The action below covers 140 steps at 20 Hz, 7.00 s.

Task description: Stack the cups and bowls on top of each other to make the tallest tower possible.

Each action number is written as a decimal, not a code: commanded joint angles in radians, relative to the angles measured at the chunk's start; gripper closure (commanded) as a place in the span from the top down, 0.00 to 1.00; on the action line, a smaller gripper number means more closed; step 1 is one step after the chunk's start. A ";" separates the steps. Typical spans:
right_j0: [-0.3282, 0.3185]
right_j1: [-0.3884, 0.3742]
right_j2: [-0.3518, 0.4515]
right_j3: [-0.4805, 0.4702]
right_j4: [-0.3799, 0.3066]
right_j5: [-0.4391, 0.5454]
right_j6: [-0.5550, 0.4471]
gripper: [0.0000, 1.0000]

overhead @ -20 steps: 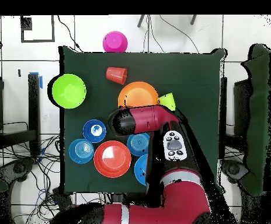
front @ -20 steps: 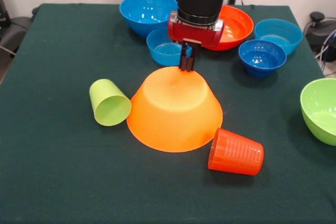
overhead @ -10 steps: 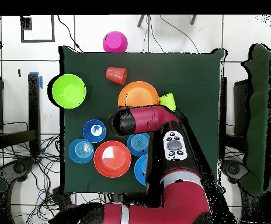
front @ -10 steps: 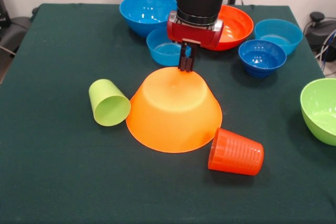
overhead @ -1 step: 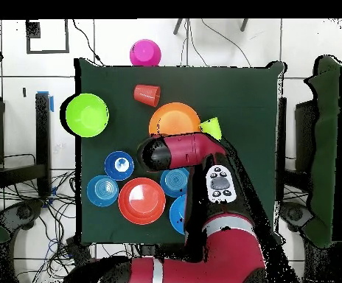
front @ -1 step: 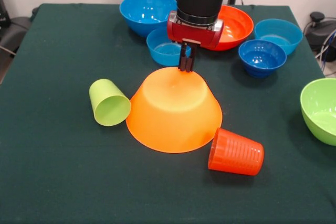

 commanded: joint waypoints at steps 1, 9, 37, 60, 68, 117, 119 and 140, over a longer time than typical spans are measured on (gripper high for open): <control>-0.005 0.063 0.041 0.037 -0.054 -0.033 -0.006 0.00; -0.004 0.071 0.041 0.047 -0.055 -0.069 0.007 0.00; -0.011 0.048 0.026 0.168 -0.064 -0.136 0.027 0.00; 0.067 0.035 -0.075 0.183 -0.062 -0.298 0.112 1.00; 0.078 -0.004 -0.059 0.201 -0.003 -0.214 0.090 1.00; 0.385 0.115 -0.205 -0.045 0.421 -0.073 0.192 1.00; 0.396 0.130 -0.214 -0.071 0.440 -0.057 0.190 1.00; 0.488 0.205 -0.289 -0.198 0.604 0.006 0.229 1.00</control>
